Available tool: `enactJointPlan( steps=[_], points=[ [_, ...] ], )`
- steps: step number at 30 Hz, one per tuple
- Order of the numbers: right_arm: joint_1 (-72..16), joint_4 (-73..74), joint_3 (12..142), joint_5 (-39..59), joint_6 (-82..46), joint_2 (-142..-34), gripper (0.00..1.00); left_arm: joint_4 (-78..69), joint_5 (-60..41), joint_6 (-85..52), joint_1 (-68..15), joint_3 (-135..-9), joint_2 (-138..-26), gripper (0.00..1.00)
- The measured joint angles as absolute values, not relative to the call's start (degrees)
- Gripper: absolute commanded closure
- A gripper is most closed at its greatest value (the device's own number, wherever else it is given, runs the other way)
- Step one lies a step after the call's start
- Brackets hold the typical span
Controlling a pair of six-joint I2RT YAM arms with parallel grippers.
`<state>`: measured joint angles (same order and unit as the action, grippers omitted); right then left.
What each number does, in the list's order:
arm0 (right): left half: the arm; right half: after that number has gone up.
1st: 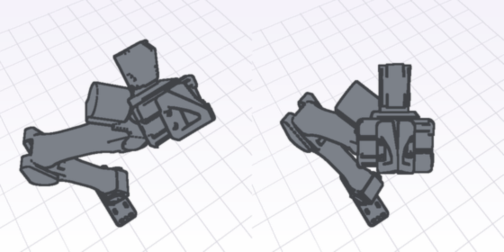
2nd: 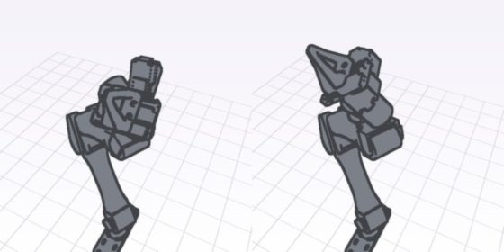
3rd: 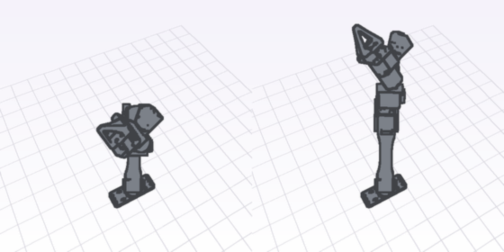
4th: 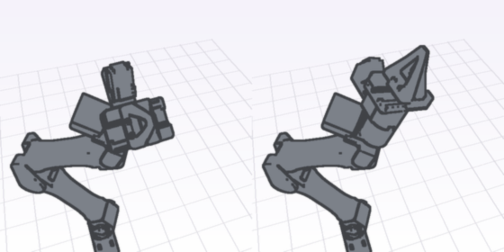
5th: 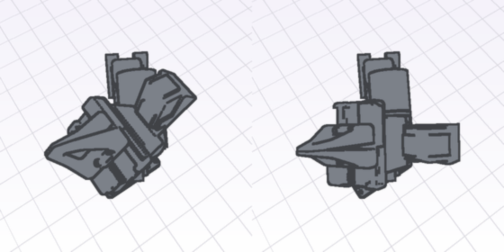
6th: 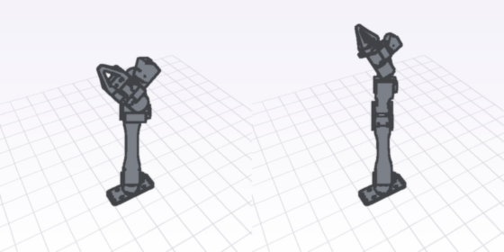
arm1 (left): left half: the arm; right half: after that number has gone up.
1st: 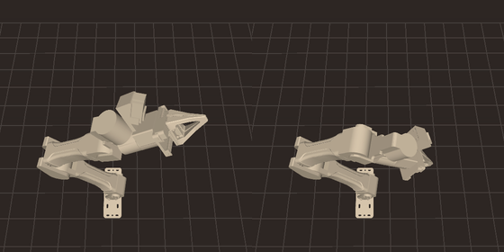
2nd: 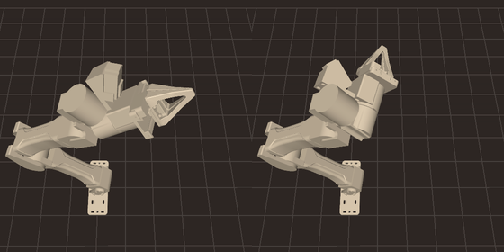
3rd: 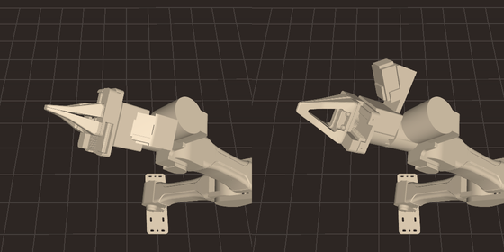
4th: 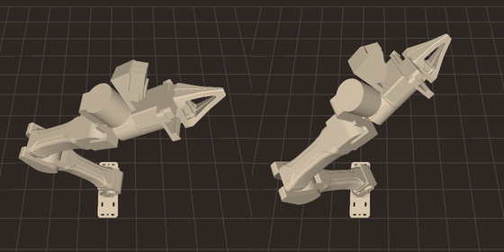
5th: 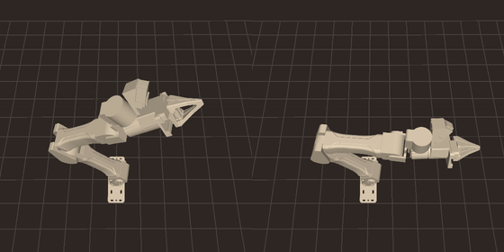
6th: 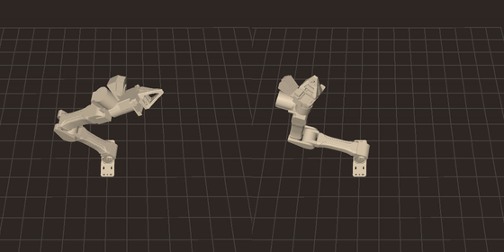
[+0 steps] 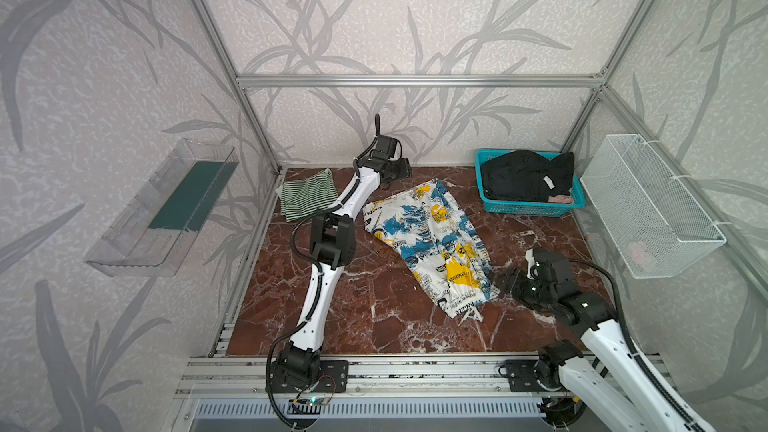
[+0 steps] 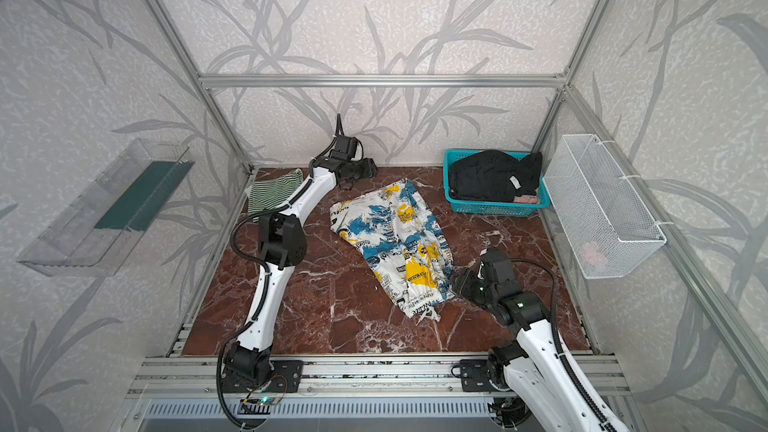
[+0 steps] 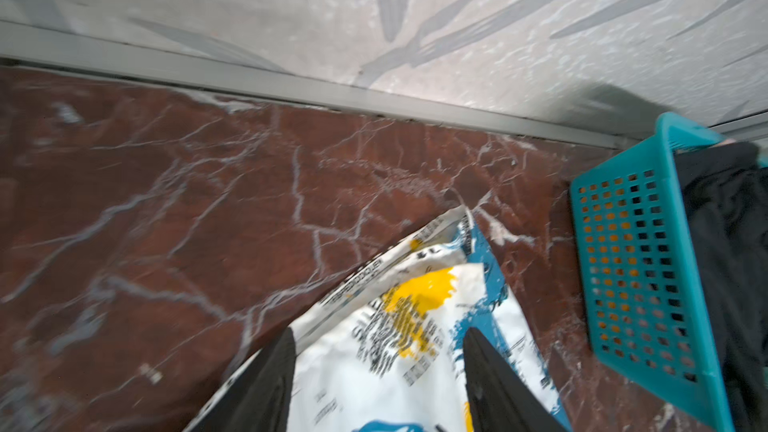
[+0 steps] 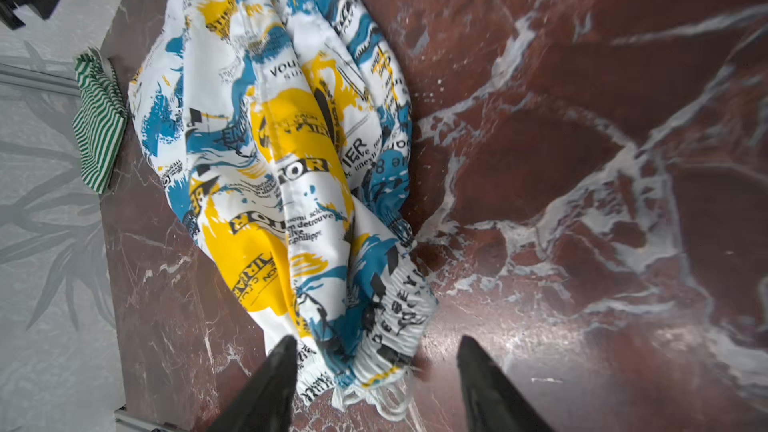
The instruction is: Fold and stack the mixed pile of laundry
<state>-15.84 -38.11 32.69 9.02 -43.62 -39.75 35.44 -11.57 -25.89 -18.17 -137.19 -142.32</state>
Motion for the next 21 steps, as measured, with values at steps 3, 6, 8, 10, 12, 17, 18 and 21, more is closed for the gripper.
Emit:
enactJointPlan(
  steps=[3,6,8,10,12,17,18,21],
  points=[
    [-15.8,-38.9,35.8,8.1,-39.6,-43.3,0.33,37.8,-8.8,-23.6,-17.4,-128.7,-134.0,0.35],
    [-15.8,-38.3,37.2,9.9,-35.6,-51.3,0.31,37.0,-8.2,-22.9,-15.6,-118.2,-125.3,0.31],
    [-15.8,-37.6,37.7,11.6,-33.4,-57.2,0.31,35.6,-8.2,-23.1,-14.2,-112.0,-121.5,0.26],
    [-15.8,-37.6,38.4,13.1,-31.3,-62.4,0.31,34.3,-8.3,-23.4,-13.0,-107.4,-120.2,0.24],
    [-15.8,-37.4,39.4,14.5,-29.3,-66.5,0.31,33.4,-8.6,-23.7,-11.6,-103.9,-120.9,0.24],
    [-15.8,-36.0,41.1,16.1,-26.2,-72.1,0.31,34.0,-10.8,-24.3,-10.4,-102.5,-126.9,0.24],
    [-15.8,-35.7,41.3,16.2,-25.8,-72.8,0.31,33.9,-11.4,-24.6,-10.5,-102.5,-128.0,0.25],
    [-15.8,-34.9,42.0,16.1,-24.7,-75.5,0.31,33.5,-13.8,-25.3,-10.7,-102.9,-130.1,0.31]
  ],
)
